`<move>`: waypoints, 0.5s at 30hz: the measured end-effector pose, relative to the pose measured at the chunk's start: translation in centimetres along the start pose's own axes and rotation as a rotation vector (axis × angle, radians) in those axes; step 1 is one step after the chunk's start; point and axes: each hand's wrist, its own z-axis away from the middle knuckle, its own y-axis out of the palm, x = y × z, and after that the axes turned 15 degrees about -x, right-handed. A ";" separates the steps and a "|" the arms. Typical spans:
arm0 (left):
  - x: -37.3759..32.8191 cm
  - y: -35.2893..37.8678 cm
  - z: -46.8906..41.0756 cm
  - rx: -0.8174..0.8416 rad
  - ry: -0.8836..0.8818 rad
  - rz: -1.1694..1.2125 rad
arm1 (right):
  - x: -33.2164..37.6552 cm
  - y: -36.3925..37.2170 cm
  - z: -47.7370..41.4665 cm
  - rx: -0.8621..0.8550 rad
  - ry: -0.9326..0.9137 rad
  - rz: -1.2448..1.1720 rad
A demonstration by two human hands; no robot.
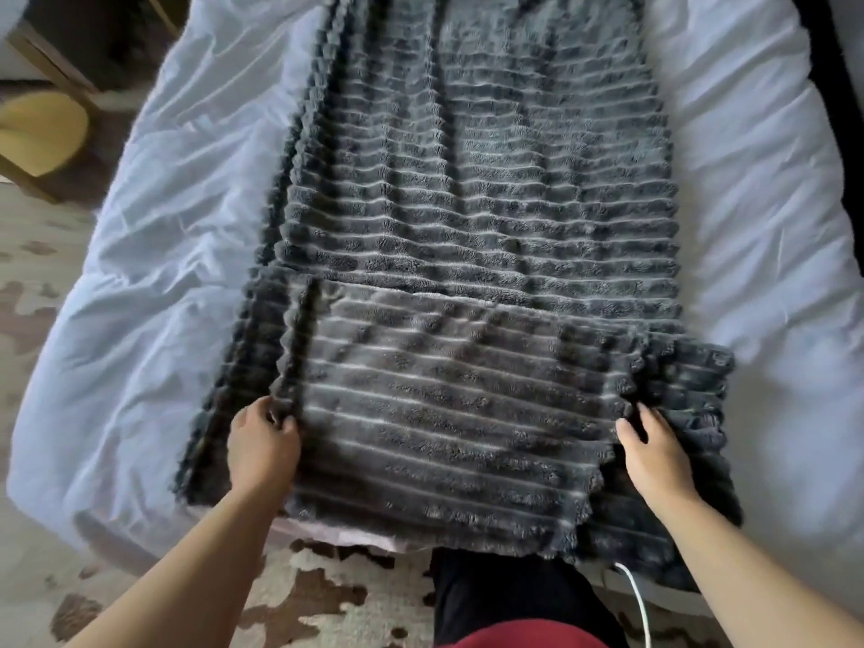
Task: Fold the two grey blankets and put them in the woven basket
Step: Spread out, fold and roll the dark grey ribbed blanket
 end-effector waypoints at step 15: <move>9.6 -5.4 4.0 -0.024 -0.200 0.099 | 3.4 4.1 16.9 0.086 -0.546 0.174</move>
